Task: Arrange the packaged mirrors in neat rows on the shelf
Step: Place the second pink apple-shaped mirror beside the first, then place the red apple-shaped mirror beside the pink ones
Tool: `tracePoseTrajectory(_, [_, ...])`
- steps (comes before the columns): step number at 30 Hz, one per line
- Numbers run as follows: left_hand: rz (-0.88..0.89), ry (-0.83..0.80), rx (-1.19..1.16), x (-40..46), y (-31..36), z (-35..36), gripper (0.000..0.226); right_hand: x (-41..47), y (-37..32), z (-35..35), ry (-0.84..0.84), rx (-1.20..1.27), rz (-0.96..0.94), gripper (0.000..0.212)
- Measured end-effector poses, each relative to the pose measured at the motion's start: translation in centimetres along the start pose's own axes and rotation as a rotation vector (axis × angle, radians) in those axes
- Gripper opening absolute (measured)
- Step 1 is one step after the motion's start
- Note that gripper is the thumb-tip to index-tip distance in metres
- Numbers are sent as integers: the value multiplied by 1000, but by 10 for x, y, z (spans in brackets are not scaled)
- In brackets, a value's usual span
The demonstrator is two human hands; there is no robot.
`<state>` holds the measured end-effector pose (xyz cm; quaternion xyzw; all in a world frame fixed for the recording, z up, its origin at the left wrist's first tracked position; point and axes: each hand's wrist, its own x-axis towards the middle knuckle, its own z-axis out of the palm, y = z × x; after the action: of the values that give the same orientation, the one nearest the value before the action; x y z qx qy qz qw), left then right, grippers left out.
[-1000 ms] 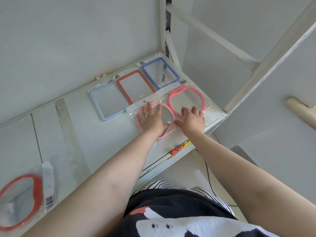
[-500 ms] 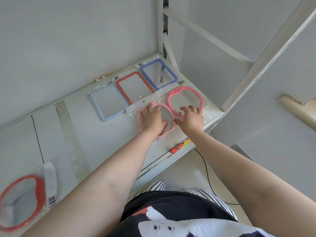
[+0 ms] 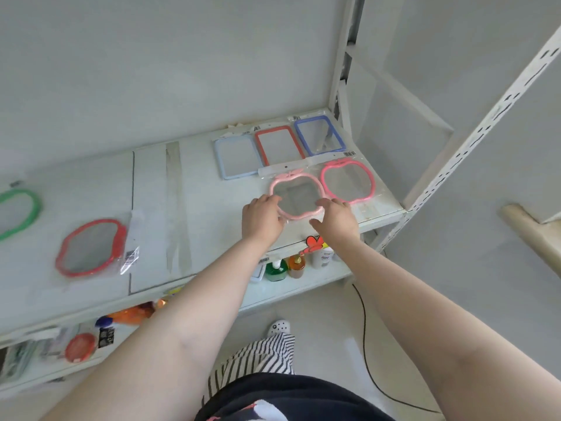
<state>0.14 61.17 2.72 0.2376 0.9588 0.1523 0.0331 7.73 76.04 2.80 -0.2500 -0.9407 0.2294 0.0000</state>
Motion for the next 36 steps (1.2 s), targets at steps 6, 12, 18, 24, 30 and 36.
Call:
tracePoseTrajectory(6, [-98, 25, 24, -77, -23, -24, 46, -56, -33, 13, -92, -69, -167, 47])
tracePoseTrajectory(12, [-207, 41, 86, -140, -70, -52, 45, -94, -83, 32, -138, -101, -336, 48])
tracePoseTrajectory(18, [-327, 46, 95, -202, -125, -69, 45, -132, -139, 64, -186, -116, -446, 48])
tracePoseTrajectory(24, [-415, 86, 81, -265, -202, -88, 43, -177, -213, 106, -224, -165, -556, 46])
tracePoseTrajectory(30, [-466, 119, 89, -321, -304, -114, 41, -235, -308, 160, -249, -188, -600, 47])
tracePoseTrajectory(36, [-404, 137, 125, -351, -386, -146, 39, -277, -384, 202, -235, -209, -582, 46])
